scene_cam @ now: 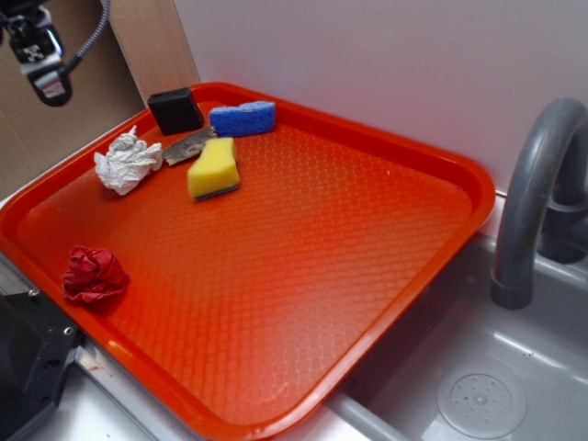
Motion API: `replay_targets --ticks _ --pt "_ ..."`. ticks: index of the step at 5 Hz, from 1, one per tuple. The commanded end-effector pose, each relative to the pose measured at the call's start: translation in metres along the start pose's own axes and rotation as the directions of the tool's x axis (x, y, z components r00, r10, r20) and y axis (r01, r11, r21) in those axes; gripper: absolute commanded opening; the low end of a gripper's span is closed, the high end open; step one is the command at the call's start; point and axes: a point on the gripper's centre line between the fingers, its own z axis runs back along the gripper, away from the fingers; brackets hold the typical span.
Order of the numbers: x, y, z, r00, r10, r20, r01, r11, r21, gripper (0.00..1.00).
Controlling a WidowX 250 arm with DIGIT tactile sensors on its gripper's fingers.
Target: Grab the black box.
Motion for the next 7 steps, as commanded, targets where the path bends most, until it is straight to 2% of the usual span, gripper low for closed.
replay_targets --ticks 1,2,3,4,5,7 --pt "0.059 0.031 -0.024 0.996 -0.078 0.049 0.077 0.997 0.019 1.0" --pt "0.086 0.023 -0.03 0.987 -0.154 0.049 0.153 0.988 0.039 1.0" --pt "0.103 0.013 -0.03 0.975 -0.215 0.05 0.211 0.975 0.072 1.0" --pt "0.103 0.009 -0.033 0.969 -0.245 0.035 0.242 0.967 0.078 1.0" --pt "0.094 0.016 -0.038 0.953 -0.304 0.016 0.301 0.949 0.097 1.0" --pt "0.088 0.029 -0.055 0.92 -0.393 -0.009 0.393 0.919 0.04 1.0"
